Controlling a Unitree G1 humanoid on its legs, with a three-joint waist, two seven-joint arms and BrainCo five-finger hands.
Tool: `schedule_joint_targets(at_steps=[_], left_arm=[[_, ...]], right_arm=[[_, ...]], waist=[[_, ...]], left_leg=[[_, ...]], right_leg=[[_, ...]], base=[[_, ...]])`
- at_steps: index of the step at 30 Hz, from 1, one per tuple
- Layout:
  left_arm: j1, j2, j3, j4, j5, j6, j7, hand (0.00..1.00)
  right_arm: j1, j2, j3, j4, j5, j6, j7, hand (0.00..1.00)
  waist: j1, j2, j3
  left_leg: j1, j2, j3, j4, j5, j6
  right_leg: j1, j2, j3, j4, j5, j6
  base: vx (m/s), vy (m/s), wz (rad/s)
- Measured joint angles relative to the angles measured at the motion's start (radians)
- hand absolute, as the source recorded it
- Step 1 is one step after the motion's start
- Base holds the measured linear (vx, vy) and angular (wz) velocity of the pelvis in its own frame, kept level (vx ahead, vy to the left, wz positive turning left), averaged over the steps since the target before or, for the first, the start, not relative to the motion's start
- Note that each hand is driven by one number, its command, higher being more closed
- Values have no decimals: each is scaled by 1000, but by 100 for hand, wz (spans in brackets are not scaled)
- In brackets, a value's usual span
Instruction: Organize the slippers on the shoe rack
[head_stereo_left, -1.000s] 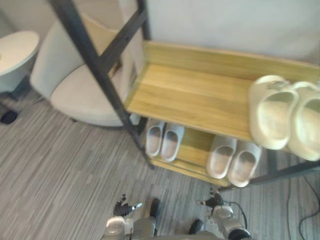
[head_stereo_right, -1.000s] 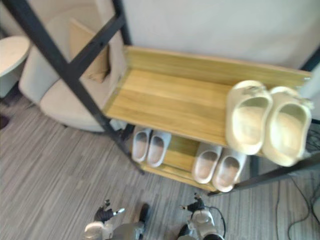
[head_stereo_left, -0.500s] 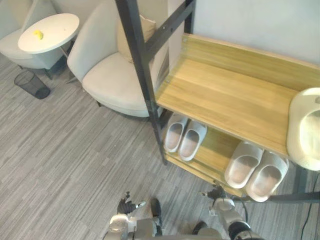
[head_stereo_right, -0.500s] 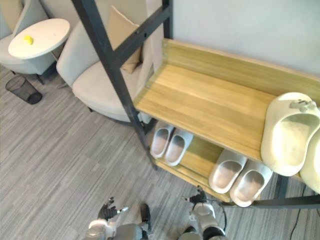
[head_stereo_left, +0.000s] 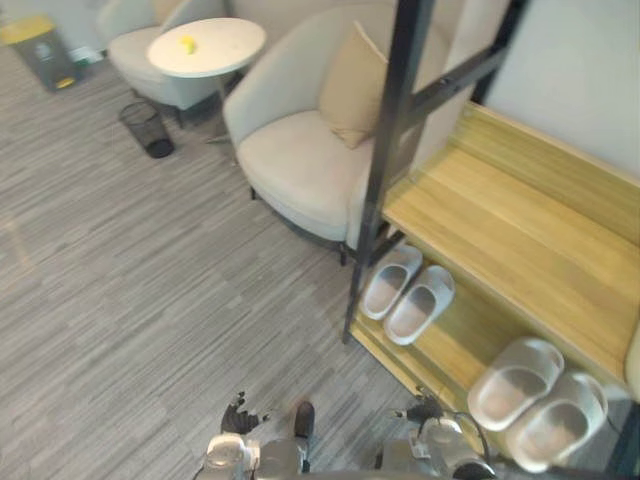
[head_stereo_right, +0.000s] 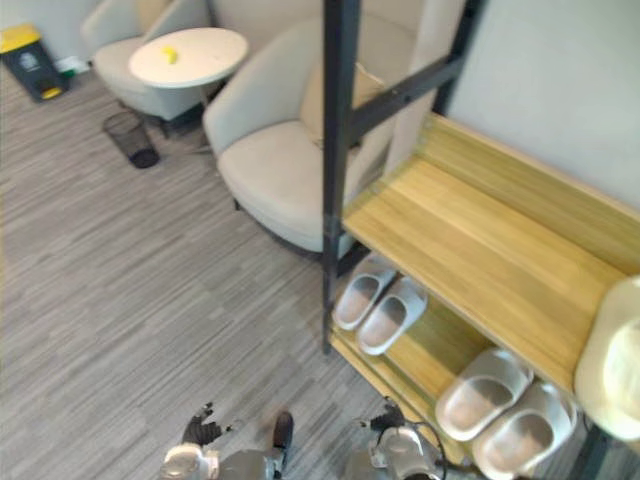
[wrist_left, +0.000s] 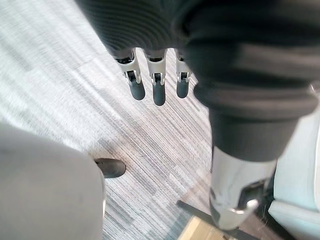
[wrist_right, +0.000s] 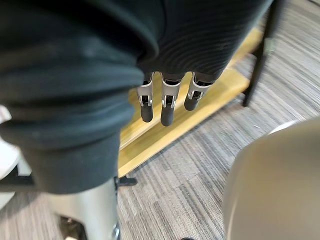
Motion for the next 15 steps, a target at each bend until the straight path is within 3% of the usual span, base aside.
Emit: schedule_joint_targets(at_steps=[4, 10, 15], left_arm=[[14, -27, 25, 2, -1, -1, 1, 0], [15, -9, 23, -11, -1, -3, -1, 0], [11, -1, 20, -10, -1, 0, -1, 0]], right_arm=[[1, -15, 1, -2, 0, 0, 1, 0], [-5, 20, 1, -2, 0, -4, 2, 0], [-5, 34, 4, -2, 0, -6, 2, 0]], waist=[[16, 28, -20], [51, -4, -31], [51, -11, -35]], left_leg=[[-18, 29, -53, 0, 10, -25], [-20, 24, -95, 1, 10, -39], [-49, 5, -174, 1, 23, -44]], right_leg=[[61, 35, -90, -98, 19, -13], [129, 49, -153, -156, 33, -2], [138, 46, -231, -156, 35, 2]], base=[[105, -141, 61], [133, -72, 35], [37, -45, 54]])
